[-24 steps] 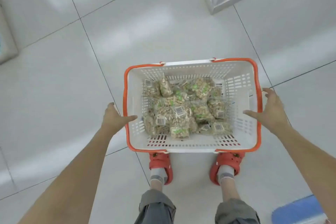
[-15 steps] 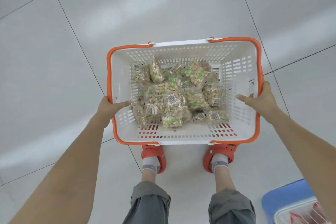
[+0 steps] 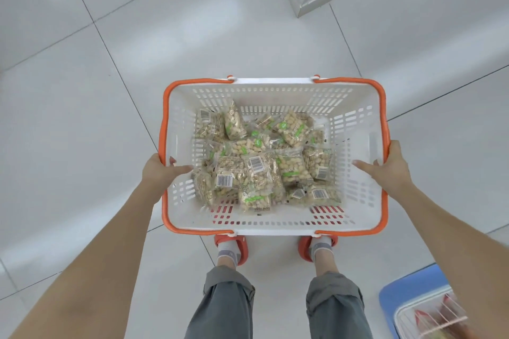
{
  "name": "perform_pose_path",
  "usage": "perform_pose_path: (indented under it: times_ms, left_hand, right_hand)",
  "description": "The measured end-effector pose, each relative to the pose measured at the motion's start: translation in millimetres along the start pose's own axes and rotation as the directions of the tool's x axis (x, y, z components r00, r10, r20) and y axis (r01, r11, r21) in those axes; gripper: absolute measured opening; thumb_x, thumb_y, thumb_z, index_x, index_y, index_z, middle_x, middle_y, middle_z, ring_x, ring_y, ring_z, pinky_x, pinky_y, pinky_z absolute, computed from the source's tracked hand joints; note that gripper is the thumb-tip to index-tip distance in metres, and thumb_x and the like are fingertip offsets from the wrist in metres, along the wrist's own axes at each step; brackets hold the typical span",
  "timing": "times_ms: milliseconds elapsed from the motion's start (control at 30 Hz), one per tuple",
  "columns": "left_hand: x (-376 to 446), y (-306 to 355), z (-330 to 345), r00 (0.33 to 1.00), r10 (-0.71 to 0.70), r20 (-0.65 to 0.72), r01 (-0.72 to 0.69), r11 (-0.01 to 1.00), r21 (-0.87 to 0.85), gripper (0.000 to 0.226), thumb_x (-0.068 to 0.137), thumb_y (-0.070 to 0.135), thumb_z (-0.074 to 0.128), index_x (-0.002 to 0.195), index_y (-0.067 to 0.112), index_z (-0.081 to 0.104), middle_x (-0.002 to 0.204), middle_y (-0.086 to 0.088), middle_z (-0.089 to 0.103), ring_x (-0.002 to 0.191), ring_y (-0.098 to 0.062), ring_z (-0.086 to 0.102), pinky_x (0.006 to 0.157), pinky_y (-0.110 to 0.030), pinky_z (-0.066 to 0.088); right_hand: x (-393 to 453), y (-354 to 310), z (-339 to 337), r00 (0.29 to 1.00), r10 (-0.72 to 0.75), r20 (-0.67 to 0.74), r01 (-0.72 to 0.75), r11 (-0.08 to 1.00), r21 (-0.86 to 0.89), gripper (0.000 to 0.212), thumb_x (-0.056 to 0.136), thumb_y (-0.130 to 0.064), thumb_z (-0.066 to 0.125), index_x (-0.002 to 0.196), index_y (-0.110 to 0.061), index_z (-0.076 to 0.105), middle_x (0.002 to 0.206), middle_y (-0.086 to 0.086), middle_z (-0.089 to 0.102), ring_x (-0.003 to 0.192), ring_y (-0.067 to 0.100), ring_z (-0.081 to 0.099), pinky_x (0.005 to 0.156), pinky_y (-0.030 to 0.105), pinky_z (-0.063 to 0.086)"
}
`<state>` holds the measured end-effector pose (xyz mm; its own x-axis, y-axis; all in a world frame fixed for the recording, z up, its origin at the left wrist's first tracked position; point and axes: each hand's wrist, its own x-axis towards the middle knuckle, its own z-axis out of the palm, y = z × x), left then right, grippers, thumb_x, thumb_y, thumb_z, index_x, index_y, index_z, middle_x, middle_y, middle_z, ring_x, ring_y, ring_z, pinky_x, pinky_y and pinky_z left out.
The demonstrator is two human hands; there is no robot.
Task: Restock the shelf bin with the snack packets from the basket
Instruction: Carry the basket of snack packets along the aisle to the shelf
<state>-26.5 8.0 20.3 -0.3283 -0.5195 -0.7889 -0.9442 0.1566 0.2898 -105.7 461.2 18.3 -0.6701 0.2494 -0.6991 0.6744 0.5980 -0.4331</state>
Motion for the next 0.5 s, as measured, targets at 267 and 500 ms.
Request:
perform_pose_path:
  times_ms: [267,500]
  left_hand:
    - [-161.5,104.8,-101.6,0.958,0.266,-0.108,-0.260,0.963,0.070,0.048,0.067,0.021,0.085,0.098,0.004,0.053,0.080,-0.003,0.055,0.066,-0.019,0.051,0.055,-0.027,0.039]
    - [-304.4,200.3,-206.8,0.826,0.542,-0.155,-0.532,0.840,0.106,0.042,0.066,0.030,0.085,0.084,0.006,0.055,0.074,-0.004,0.060,0.064,-0.021,0.056,0.051,-0.028,0.038]
  right_hand:
    - [-138.1,-79.1,-131.1,0.988,-0.082,-0.134,0.102,0.983,0.152,0.054,0.076,-0.027,0.080,0.114,-0.015,0.045,0.094,-0.005,0.057,0.087,0.021,0.058,0.068,0.027,0.045]
    - [-283.4,-155.4,-251.1,0.903,-0.212,-0.374,0.309,0.924,0.224,0.050,0.075,-0.029,0.080,0.112,-0.022,0.047,0.079,-0.007,0.055,0.072,0.014,0.056,0.062,0.027,0.044]
